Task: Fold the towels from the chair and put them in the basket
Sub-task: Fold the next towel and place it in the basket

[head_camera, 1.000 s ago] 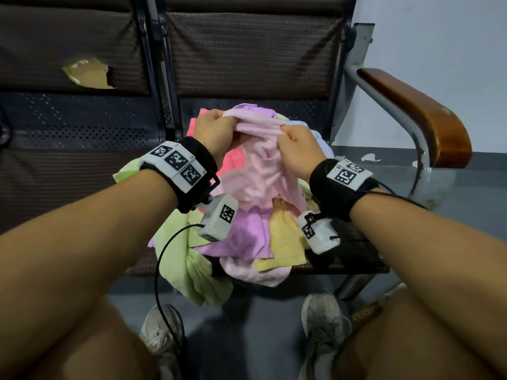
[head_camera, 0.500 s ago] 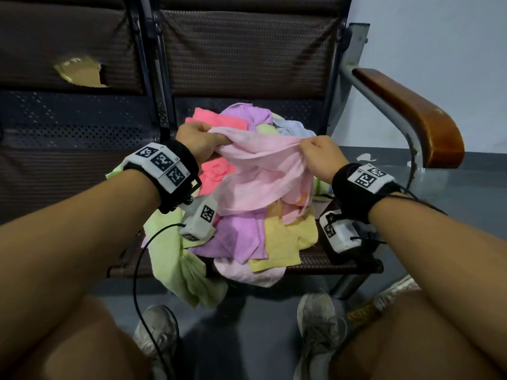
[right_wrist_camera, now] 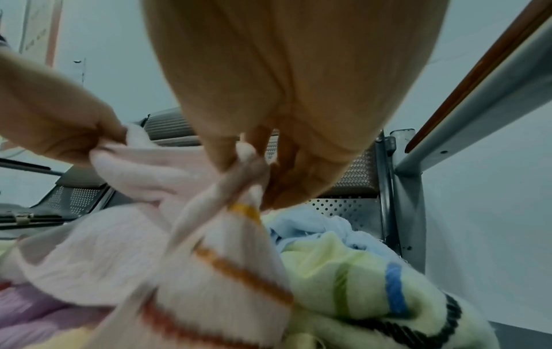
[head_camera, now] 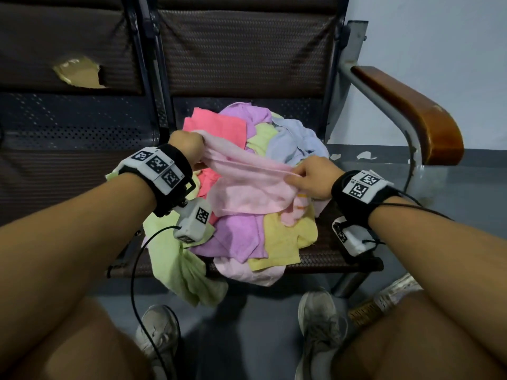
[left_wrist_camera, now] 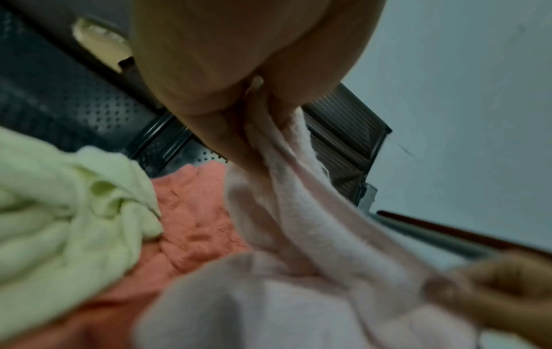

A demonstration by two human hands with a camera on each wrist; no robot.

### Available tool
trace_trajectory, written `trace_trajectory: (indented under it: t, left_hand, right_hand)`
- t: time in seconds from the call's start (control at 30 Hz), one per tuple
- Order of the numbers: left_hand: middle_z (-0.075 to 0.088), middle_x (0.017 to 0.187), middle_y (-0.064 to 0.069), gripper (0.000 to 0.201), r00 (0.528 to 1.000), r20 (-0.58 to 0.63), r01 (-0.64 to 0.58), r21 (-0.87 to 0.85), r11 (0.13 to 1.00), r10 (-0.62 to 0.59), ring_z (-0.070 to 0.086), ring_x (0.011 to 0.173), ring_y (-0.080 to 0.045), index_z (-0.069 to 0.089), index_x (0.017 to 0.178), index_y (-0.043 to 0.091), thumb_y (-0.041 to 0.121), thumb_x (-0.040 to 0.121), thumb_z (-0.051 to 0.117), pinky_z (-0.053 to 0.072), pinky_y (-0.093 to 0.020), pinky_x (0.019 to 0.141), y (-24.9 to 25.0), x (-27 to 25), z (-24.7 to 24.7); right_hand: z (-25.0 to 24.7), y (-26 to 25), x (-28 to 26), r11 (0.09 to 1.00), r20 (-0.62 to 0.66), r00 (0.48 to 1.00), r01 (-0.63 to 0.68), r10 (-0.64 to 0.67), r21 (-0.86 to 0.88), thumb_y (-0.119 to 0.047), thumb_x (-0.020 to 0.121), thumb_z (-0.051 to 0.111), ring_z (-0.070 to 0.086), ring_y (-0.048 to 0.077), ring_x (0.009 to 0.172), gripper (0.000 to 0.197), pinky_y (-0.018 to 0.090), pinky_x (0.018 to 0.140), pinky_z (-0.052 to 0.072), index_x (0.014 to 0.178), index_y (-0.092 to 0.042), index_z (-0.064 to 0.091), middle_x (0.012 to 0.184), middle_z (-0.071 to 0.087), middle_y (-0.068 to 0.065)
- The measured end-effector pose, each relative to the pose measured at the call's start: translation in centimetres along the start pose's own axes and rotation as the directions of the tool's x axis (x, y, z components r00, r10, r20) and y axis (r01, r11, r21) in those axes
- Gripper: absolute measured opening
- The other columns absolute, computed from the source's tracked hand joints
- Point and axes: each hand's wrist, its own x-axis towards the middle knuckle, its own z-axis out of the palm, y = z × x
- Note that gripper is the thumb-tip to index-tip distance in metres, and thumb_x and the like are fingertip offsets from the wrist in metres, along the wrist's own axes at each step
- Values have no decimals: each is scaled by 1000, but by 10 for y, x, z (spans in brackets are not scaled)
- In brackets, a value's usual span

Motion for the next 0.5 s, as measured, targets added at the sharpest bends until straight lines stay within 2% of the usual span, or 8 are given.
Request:
trace_trajectory:
  t: [0.03, 0.07, 0.13, 0.2, 0.27, 0.3, 0.4, 0.5]
  left_hand:
    - [64, 108, -12, 32, 1000, 12, -16, 21, 1000, 16, 67, 97, -34, 62, 119, 9, 3, 91, 48, 59, -42, 80, -3, -1, 0]
    - [63, 97, -12, 31, 999, 37, -40, 44, 998, 38, 67, 91, -37, 65, 110, 10, -3, 88, 48, 61, -46, 73, -5, -3, 0]
    - [61, 78, -14, 21, 996, 87, -44, 90, 995, 36, 66, 75, -35, 63, 82, 9, -12, 82, 59, 61, -39, 53, -10, -4, -1]
    - [62, 77, -14, 23, 976, 219, -16, 120, 993, -10, 65, 67, -29, 59, 78, 8, -11, 76, 72, 60, -33, 49, -13, -6, 0]
    - [67, 81, -14, 17, 959, 278, 18, 104, 994, -47, 67, 64, -23, 64, 83, 6, -3, 76, 76, 61, -33, 57, -10, -8, 1]
    - [67, 78, -12, 13, 961, 271, 29, 76, 997, -48, 67, 60, -21, 65, 83, 5, 2, 77, 76, 61, -31, 56, -7, -8, 1]
    - [65, 72, -9, 7, 989, 146, 49, -75, 996, -37, 66, 50, -17, 65, 80, 5, 10, 81, 70, 56, -27, 49, 1, -5, -1]
    - [66, 68, -8, 12, 997, 58, 63, -137, 989, -56, 67, 51, -20, 66, 78, 8, 17, 86, 64, 58, -33, 50, 1, -1, -5]
  right_hand:
    - [-1, 2, 2, 999, -84, 996, -13, 16, 32, -32, 96, 54, 51, 20, 62, 40, 37, 66, 47, 73, -1, 66, 66, 62, 15]
    - [-3, 4, 4, 997, -183, 983, -5, 18, 75, -30, 96, 55, 55, 20, 64, 35, 34, 66, 47, 79, -5, 73, 69, 67, 12]
    - [-8, 5, 5, 989, -337, 941, 46, 5, 143, -26, 96, 57, 63, 19, 77, 25, 30, 73, 48, 93, -15, 80, 82, 74, 5]
    - [-12, 4, 6, 985, -386, 922, 84, -19, 152, -19, 93, 58, 64, 18, 85, 23, 29, 77, 47, 101, -20, 79, 91, 75, 0]
    - [-10, 4, 6, 991, -370, 928, 85, -41, 106, -17, 89, 57, 60, 18, 78, 23, 26, 72, 41, 93, -21, 80, 79, 70, -2]
    - [-8, 5, 5, 995, -350, 936, 75, -46, 71, -17, 87, 57, 58, 20, 72, 22, 27, 69, 40, 84, -20, 78, 71, 66, -1]
    - [-4, 14, 3, 1000, -213, 977, -1, 3, 11, -19, 85, 59, 55, 26, 64, 20, 30, 61, 41, 68, -16, 69, 60, 60, 6]
    - [5, 20, 3, 997, -9, 999, -52, 51, -62, -23, 86, 61, 53, 22, 57, 30, 32, 60, 46, 60, -9, 64, 58, 59, 7]
